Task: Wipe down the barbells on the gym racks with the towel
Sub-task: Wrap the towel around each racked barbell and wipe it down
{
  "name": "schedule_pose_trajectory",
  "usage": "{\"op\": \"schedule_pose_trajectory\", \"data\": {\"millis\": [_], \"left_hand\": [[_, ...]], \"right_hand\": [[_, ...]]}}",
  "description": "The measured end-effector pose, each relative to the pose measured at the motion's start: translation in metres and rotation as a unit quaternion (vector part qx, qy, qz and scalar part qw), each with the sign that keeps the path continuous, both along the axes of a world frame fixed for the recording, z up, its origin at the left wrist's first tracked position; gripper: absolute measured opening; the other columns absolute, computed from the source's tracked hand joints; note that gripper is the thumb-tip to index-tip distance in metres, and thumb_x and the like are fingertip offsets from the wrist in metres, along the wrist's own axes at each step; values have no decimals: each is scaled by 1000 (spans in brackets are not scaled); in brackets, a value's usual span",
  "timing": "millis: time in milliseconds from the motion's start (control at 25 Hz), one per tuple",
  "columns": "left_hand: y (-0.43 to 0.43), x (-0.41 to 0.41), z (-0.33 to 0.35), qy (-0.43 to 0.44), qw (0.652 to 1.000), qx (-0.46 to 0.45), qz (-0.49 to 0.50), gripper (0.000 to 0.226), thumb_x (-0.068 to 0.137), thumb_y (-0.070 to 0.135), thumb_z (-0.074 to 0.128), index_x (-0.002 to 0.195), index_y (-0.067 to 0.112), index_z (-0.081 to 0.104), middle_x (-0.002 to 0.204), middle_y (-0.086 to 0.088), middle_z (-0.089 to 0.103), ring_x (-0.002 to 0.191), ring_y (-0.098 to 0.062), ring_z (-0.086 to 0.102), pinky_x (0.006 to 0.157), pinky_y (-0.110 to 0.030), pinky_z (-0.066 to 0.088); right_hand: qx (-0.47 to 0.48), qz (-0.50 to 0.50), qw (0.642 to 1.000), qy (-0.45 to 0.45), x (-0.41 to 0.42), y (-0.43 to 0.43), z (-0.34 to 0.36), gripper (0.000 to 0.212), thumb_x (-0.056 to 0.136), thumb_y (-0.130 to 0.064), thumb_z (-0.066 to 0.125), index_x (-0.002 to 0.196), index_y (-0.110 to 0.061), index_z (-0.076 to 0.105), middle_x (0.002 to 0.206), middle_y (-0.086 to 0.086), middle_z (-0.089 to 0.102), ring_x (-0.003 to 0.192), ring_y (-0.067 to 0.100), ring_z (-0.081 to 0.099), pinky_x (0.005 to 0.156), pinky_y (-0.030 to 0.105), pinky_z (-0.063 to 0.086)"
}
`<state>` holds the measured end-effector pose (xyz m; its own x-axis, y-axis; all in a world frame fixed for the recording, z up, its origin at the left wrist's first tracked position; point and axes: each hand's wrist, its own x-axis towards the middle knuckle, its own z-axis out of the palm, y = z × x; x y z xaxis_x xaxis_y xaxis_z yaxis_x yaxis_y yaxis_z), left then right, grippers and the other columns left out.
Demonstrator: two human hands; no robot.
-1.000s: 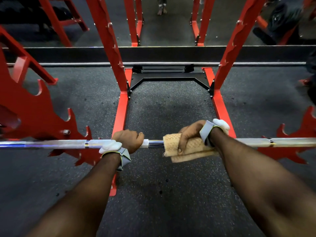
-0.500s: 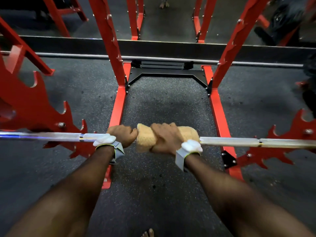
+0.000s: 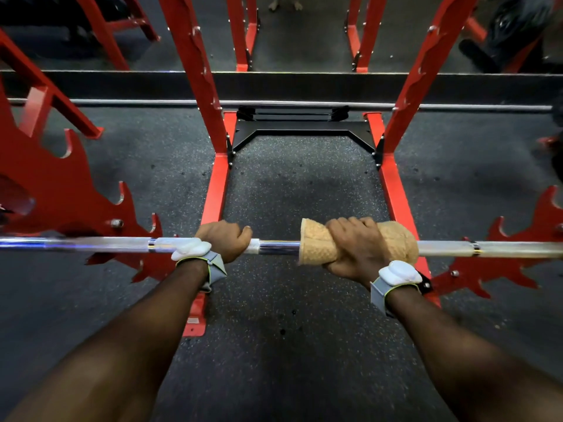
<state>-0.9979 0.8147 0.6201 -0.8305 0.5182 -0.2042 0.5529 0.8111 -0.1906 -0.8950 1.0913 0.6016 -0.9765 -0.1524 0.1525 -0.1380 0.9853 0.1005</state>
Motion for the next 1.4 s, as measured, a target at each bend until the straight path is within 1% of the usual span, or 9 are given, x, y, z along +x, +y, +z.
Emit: {"op": "schedule_pose_trajectory", "data": {"millis": [240,320,440,600,800,1000,1200,1280,1400], "left_hand": [[-1,0,-9,-30,980,167,103,41,94,43,37,84,17,66,91,-5,70,85,-26,62,65,-31,36],[-8,-5,-9,-80,948,287,113,32,89,44,44,85,20,67,92,2,68,85,-17,59,69,-32,42],[-47,-20,-3,-119,900,405,105,37,82,42,43,89,16,69,91,-5,71,87,-26,63,77,-40,50],[-124,-40,-9,-62,926,348,134,33,90,36,46,89,11,68,97,-14,70,92,-34,63,77,-38,46],[-182,-40,-12,-19,940,331,79,52,79,51,32,84,17,72,88,-4,73,87,-30,66,75,-39,51],[-212,-53,-17,9,939,327,106,49,80,49,34,85,19,73,88,-2,74,86,-28,67,74,-36,49],[-214,-55,-12,10,979,202,38,75,77,52,5,106,30,70,109,5,70,104,-26,63,82,-35,39],[-216,-50,-12,7,987,158,3,73,80,47,2,108,31,67,107,6,68,105,-23,63,84,-36,36],[-216,-47,-20,17,987,156,28,58,88,43,13,102,30,67,106,8,66,106,-18,61,91,-37,34]], "right_hand": [[3,-35,999,10,-9,-52,-1,55,53,-53,64,98,-22,55,89,-1,59,80,27,56,73,40,31],[-2,-44,999,-1,-20,-81,2,54,53,-50,66,98,-22,54,90,0,59,81,28,56,73,39,31],[-21,-49,998,-22,-39,-142,6,56,52,-49,70,98,-21,53,93,1,61,84,28,58,72,38,31],[-45,-43,997,-41,-58,-229,16,52,54,-44,71,97,-20,54,95,2,62,87,28,59,75,39,33],[-56,-8,997,-52,-51,-185,21,65,60,-60,73,107,-19,55,100,1,62,90,27,59,76,41,34],[-1,-78,995,-65,-65,-258,15,57,51,-41,74,99,-21,53,95,2,61,86,29,58,74,39,34],[-57,26,994,-95,-76,-257,23,67,61,-60,68,114,-21,53,107,0,62,96,27,57,78,40,35],[-64,-14,995,-77,-66,-234,27,73,58,-67,59,113,-20,55,105,1,63,94,28,60,77,41,37],[-22,-104,993,-56,-67,-262,17,61,57,-51,67,109,-22,51,105,3,60,95,29,57,80,41,35]]}}
